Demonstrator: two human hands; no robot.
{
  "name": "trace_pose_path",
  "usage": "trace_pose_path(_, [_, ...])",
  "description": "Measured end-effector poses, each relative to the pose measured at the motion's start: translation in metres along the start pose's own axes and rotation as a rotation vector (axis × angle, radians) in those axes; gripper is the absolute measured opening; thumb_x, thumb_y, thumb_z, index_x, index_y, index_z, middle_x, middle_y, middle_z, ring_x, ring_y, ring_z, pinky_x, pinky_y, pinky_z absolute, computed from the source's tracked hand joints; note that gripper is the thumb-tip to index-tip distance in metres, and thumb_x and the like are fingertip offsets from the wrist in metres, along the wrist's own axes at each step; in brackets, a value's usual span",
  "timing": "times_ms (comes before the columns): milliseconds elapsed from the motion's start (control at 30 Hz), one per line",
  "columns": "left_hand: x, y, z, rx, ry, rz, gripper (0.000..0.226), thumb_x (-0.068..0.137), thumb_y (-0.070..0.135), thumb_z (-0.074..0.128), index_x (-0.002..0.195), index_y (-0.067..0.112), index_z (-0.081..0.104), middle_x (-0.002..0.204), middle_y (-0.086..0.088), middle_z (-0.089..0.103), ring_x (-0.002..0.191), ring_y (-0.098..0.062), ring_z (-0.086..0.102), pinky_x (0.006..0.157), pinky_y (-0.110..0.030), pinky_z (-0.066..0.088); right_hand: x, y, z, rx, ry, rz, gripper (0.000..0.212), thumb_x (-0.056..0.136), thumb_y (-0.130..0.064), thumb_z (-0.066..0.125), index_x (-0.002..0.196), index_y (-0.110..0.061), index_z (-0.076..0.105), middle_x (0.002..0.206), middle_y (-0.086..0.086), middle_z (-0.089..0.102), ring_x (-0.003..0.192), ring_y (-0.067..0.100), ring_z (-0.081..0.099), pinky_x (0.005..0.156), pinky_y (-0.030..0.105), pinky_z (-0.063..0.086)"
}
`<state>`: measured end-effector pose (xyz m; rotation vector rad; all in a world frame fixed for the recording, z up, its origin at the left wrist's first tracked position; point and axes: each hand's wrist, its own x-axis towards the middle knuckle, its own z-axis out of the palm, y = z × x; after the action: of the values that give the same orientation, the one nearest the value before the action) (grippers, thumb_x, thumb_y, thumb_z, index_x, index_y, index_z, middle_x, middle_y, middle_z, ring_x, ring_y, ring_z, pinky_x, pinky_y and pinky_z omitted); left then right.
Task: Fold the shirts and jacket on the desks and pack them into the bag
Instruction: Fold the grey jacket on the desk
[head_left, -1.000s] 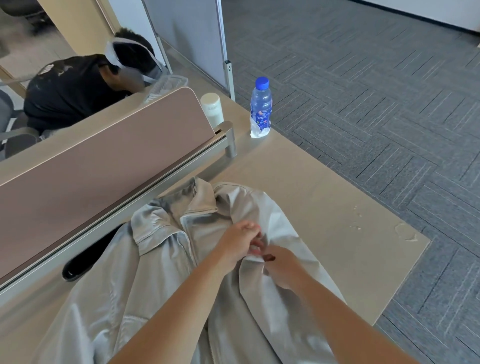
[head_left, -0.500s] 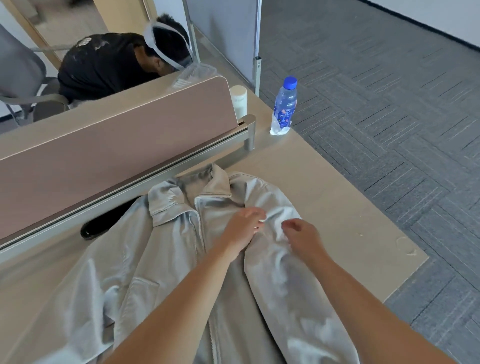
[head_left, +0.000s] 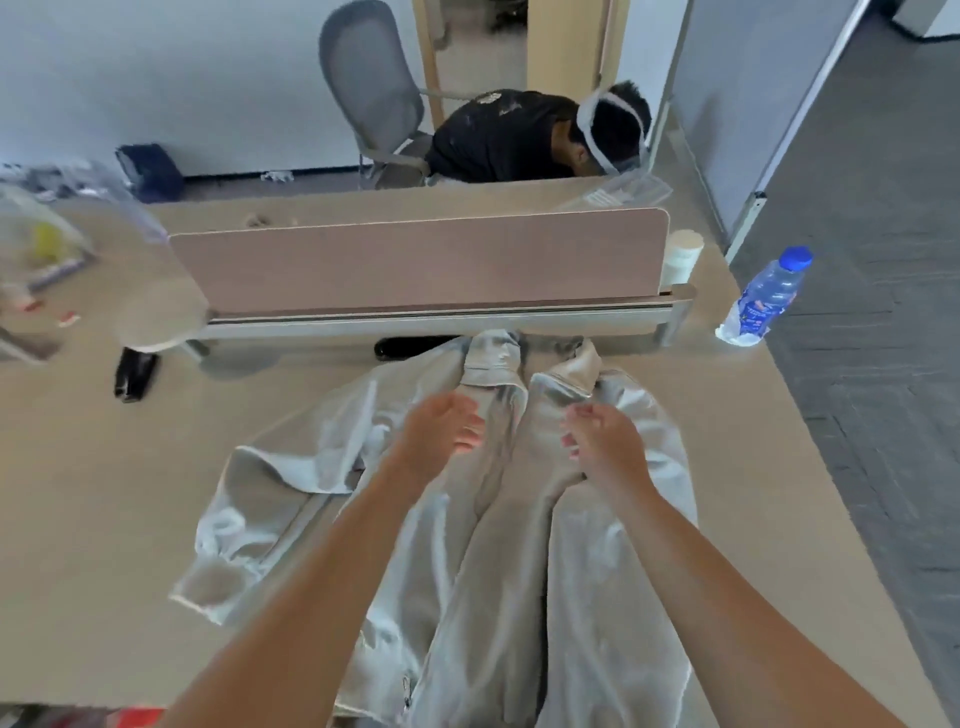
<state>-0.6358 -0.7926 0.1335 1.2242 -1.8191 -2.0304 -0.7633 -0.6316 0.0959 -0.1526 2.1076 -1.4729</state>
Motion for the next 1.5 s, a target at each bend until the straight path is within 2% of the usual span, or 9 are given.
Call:
trace_pose_path(133, [-0.036,-0.025,-0.061,-0.02,0.214,-0.012,0.015,0.099,0.009,0.052,0.095,0.004,0.066,0.083,-0.013,0.071,0.071,-0.025,0.065,0.076,-0.038,0.054,-0.008,-0.015,0.041,-0.059,-0.162,-0.031,0.01,0.095,-0.017,0.058,0.09,-0.014,0.066,0.079,0.005,0.072,0.064,0.013,0.064,0.069,0.035,0.054])
trace_pose_path(300, [-0.056,-0.051,-0.135,-0.155,0.376,-0.06,0.012,0.1,0.004,0.051,0.092,0.005,0.06,0.076,-0.012,0.065,0.058,-0.02,0.061,0.056,-0.025,0.052,-0.017,-0.027,0.109,-0.182,-0.298,-0.099,0.013,0.095,-0.016,0.056,0.086,-0.018,0.064,0.09,0.014,0.073,0.067,0.015,0.066,0.078,0.045,0.058])
trace_pose_path(500, [-0.05,-0.083,-0.229,-0.164,0.519,-0.083,0.012,0.098,0.003,0.054,0.092,0.002,0.064,0.075,-0.011,0.067,0.064,-0.023,0.064,0.057,-0.025,0.052,-0.018,-0.037,0.205,-0.312,-0.379,-0.119,0.014,0.093,-0.018,0.058,0.082,-0.018,0.067,0.08,0.01,0.074,0.073,0.024,0.07,0.074,0.047,0.058])
trace_pose_path(900, [0.06,-0.117,-0.354,-0.133,0.454,-0.168,0.007,0.098,0.009,0.054,0.096,0.012,0.06,0.094,-0.012,0.061,0.071,-0.026,0.068,0.075,-0.039,0.061,0.039,-0.032,0.39,-0.54,-0.413,-0.09,0.012,0.093,-0.021,0.052,0.092,-0.019,0.064,0.079,0.002,0.069,0.079,0.023,0.068,0.062,0.028,0.045])
trace_pose_path(1000, [0.079,-0.124,-0.357,-0.152,0.405,-0.259,0.008,0.098,0.011,0.056,0.104,0.006,0.054,0.088,-0.017,0.061,0.055,-0.023,0.067,0.062,-0.036,0.061,0.055,-0.029,0.416,-0.593,-0.445,-0.062,0.011,0.088,-0.018,0.051,0.081,-0.022,0.059,0.078,0.001,0.062,0.079,0.03,0.062,0.065,0.028,0.042])
trace_pose_path(1133, [0.097,-0.134,-0.355,-0.065,0.358,-0.349,0.025,0.097,0.015,0.055,0.12,0.008,0.049,0.086,-0.015,0.065,0.057,-0.027,0.069,0.064,-0.031,0.06,0.08,-0.021,0.437,-0.86,-0.551,-0.149,0.046,0.091,-0.016,0.053,0.137,-0.023,0.055,0.146,-0.002,0.045,0.124,0.024,0.055,0.096,0.034,0.047])
trace_pose_path(1233, [0.106,-0.143,-0.357,0.12,0.38,-0.324,0.017,0.091,0.007,0.053,0.107,0.006,0.06,0.091,-0.023,0.072,0.063,-0.027,0.07,0.057,-0.024,0.059,0.089,-0.017,0.449,-1.014,-0.65,-0.219,0.06,0.096,-0.008,0.044,0.154,-0.022,0.035,0.166,-0.004,0.017,0.149,0.018,0.027,0.117,0.031,0.028])
trace_pose_path(1400, [0.112,-0.155,-0.364,0.198,0.364,-0.32,0.024,0.093,0.01,0.057,0.07,0.013,0.059,0.072,-0.011,0.07,0.08,-0.032,0.074,0.078,-0.045,0.062,0.1,-0.01,0.466,-1.26,-0.594,-0.261,0.053,0.096,-0.008,0.039,0.147,-0.02,0.045,0.149,0.011,0.039,0.127,0.034,0.052,0.1,0.039,0.047])
trace_pose_path(1500, [0.107,-0.156,-0.361,0.203,0.444,-0.283,0.022,0.087,0.006,0.06,0.068,0.015,0.056,0.063,-0.009,0.072,0.071,-0.03,0.074,0.073,-0.042,0.06,0.103,-0.009,0.461,-1.299,-0.574,-0.279,0.023,0.09,-0.005,0.048,0.104,-0.01,0.065,0.113,0.015,0.065,0.094,0.034,0.061,0.077,0.034,0.051])
